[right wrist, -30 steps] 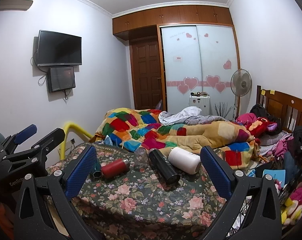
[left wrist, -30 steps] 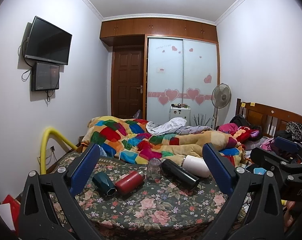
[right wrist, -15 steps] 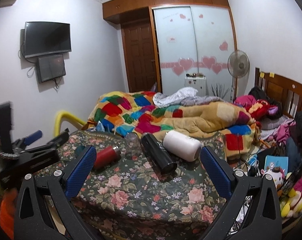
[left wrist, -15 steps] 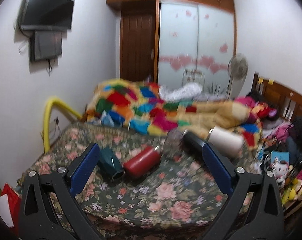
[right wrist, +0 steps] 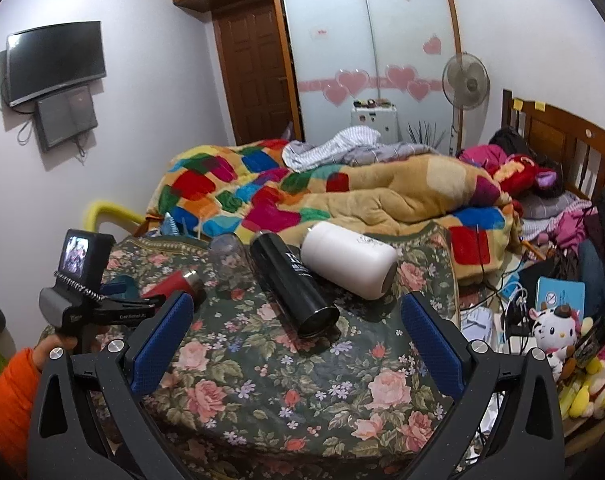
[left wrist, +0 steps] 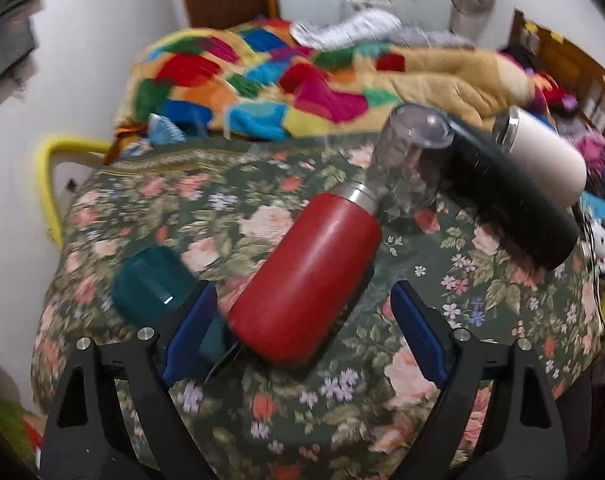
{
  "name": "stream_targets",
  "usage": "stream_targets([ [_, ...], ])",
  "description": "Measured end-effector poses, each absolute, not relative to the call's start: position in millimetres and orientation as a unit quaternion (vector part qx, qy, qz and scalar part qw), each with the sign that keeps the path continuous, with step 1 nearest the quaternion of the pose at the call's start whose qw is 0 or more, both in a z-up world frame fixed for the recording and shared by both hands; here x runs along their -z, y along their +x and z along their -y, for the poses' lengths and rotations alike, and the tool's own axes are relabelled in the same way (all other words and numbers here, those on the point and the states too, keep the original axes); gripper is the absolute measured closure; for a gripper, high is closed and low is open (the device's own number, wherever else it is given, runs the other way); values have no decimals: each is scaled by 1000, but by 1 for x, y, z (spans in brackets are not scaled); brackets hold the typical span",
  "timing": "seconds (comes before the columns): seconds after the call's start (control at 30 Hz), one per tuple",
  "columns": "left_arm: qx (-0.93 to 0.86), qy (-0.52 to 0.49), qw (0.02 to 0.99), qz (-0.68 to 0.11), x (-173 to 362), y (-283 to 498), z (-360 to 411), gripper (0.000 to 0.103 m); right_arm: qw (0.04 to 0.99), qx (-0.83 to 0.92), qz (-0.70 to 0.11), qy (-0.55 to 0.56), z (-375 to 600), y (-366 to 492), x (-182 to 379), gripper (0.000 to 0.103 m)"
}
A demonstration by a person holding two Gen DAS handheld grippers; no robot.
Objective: Flip cup upright
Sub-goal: 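Move the left tool to the lying red thermos and close on it, then lift the red thermos with the left tool and rotate it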
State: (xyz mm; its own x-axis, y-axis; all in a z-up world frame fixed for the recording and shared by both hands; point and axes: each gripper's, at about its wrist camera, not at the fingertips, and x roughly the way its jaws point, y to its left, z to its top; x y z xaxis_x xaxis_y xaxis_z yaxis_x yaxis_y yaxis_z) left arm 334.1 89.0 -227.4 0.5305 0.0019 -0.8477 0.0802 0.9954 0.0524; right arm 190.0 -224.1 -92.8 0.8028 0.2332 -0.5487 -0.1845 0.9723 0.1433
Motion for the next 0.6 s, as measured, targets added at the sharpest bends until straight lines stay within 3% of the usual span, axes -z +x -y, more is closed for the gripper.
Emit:
stream_targets([
  [0.27,79,47,830,-550,255,378,-90,25,941,-108,-318,42,221,211,107,0],
  [0.6,92,68,797,-592,283,403,-87,27,939,-113,-324,35,213,217,111,0],
])
